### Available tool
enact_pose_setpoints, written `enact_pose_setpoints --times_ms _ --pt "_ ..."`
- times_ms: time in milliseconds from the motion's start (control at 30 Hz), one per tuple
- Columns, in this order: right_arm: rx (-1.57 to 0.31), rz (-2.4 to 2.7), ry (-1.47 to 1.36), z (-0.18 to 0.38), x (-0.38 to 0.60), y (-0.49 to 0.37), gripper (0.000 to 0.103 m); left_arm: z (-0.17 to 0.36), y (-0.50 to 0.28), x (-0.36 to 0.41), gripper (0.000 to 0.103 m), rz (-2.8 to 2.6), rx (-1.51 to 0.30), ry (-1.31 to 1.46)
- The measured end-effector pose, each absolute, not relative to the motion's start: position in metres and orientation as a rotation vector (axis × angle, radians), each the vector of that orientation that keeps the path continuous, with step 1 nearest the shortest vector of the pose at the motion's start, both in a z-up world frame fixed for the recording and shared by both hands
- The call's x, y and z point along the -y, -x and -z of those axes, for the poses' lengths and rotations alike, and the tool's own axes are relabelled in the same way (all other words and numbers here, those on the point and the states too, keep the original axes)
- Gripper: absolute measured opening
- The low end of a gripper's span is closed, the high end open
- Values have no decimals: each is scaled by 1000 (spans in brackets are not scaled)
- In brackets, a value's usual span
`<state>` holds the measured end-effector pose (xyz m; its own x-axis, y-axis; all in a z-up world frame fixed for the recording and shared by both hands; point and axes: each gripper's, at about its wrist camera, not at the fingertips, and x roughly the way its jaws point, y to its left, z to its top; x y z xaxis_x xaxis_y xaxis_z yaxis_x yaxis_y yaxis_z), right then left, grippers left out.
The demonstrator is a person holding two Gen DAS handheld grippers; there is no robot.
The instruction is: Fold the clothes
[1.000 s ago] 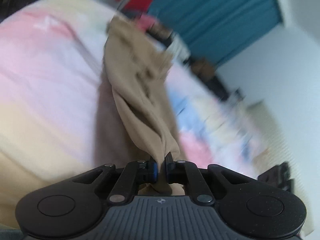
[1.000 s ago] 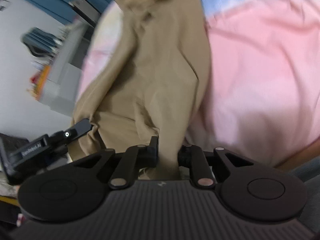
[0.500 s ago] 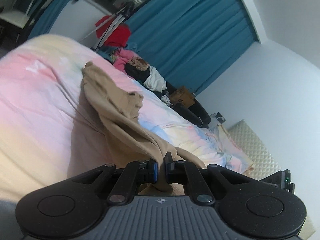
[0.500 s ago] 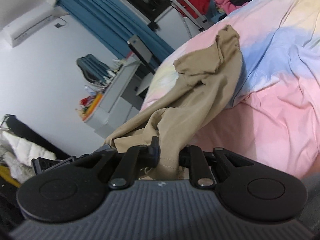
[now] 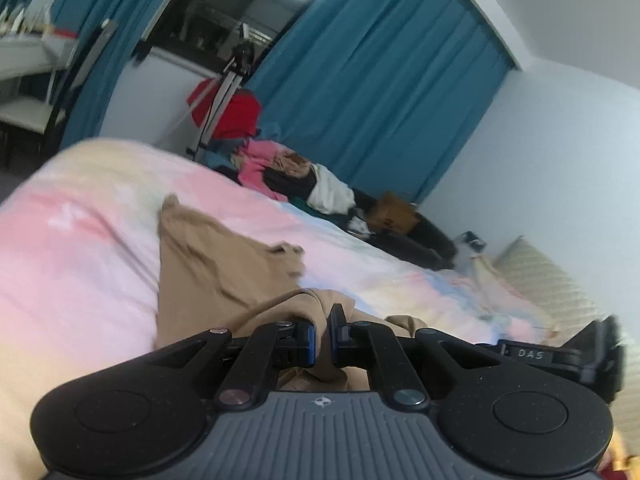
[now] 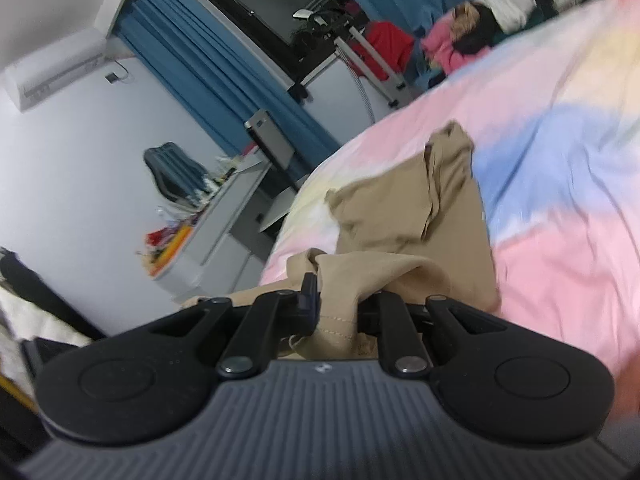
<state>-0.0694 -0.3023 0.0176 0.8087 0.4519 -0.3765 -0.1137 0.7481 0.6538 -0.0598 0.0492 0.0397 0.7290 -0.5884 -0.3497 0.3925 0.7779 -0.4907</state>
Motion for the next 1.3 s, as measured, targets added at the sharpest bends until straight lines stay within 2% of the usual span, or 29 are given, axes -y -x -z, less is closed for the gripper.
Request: enact_pose_setpoints --times_ms 267,533,700,933,967,1000,1033,1067,1100,1133,1200,1300 --pt "-597 -222 -543 15 287 -19 15 -5 -63 -21 8 466 -593 292" --pt "-662 -137 -415 65 277 -94 15 75 -142 2 11 384 -648 204" --pt "-699 -87 -337 95 271 -139 16 112 -166 12 13 356 -685 116" --pt "-707 -94 -293 95 265 -140 17 117 -167 14 13 356 -682 93" --pt "-708 -95 -287 95 264 -141 17 115 -166 14 14 359 -682 95" --pt "-709 -96 -280 95 263 -141 17 112 -162 14 19 361 -675 93" --pt "-710 -97 -274 95 262 -141 24 109 -157 15 31 362 -668 90" --pt "-709 -102 -273 95 262 -140 36 106 -153 15 39 364 -661 87" --pt "-702 -121 -285 92 263 -137 45 103 -149 16 52 366 -653 85" --pt "-694 -131 -297 90 264 -134 71 100 -145 17 61 367 -646 82" --pt "-675 -113 -327 85 271 -124 94 92 -134 17 69 374 -617 64" --pt "-646 -84 -371 78 282 -108 92 83 -118 12 77 380 -595 75"
